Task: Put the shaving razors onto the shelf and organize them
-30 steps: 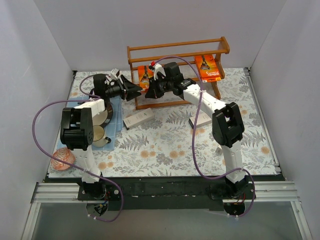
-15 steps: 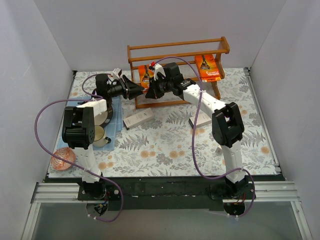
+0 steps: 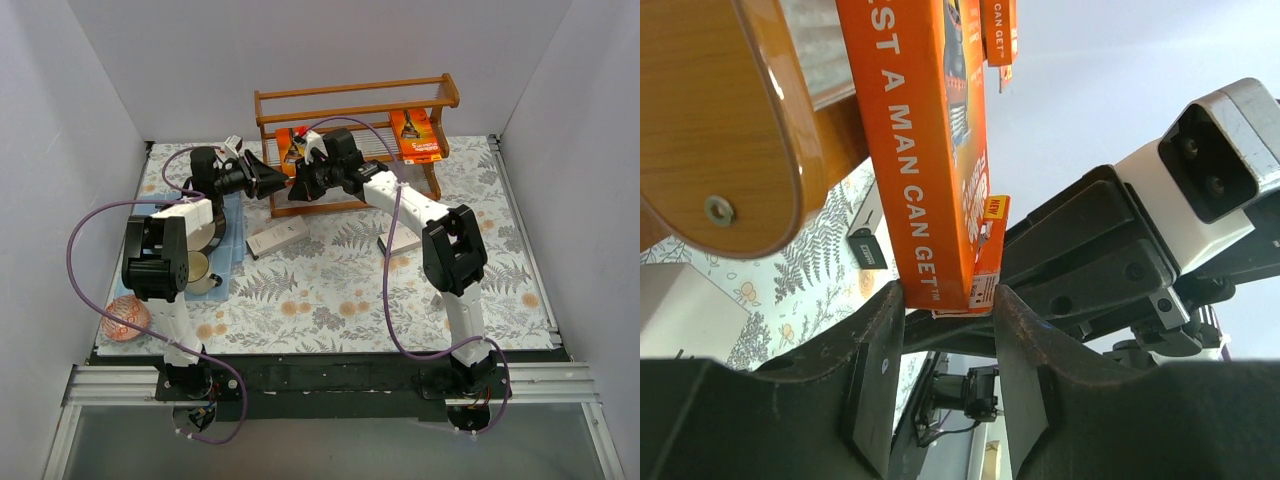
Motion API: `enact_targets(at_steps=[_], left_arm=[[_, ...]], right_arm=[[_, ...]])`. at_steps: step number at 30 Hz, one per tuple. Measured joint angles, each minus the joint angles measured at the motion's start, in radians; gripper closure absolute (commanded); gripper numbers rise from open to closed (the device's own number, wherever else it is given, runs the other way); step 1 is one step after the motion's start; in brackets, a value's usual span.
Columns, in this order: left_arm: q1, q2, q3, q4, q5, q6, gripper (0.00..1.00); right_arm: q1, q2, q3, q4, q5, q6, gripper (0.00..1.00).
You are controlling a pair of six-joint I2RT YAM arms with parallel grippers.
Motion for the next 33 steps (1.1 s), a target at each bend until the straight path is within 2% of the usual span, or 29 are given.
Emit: enact_targets(at_steps=[9,18,33], left_arm=[[-0.002,-0.018,-0.011,-0.025,-0.006,0.016,0.91],[-0.003,0.013,0.075,-0.053,0.005,0.034,0.91],[0.014,0.031,0.076,-0.077,-0.008,0.034,0.92]], right_arm=[[0.014,0.0,0.0,0.0,0.001,0.015,0.92],[0.013,0.0,0.001,0.0,0.017,0.012,0.91],[0.006,0.025,0.057,-0.001,0.05,-0.015,0.92]])
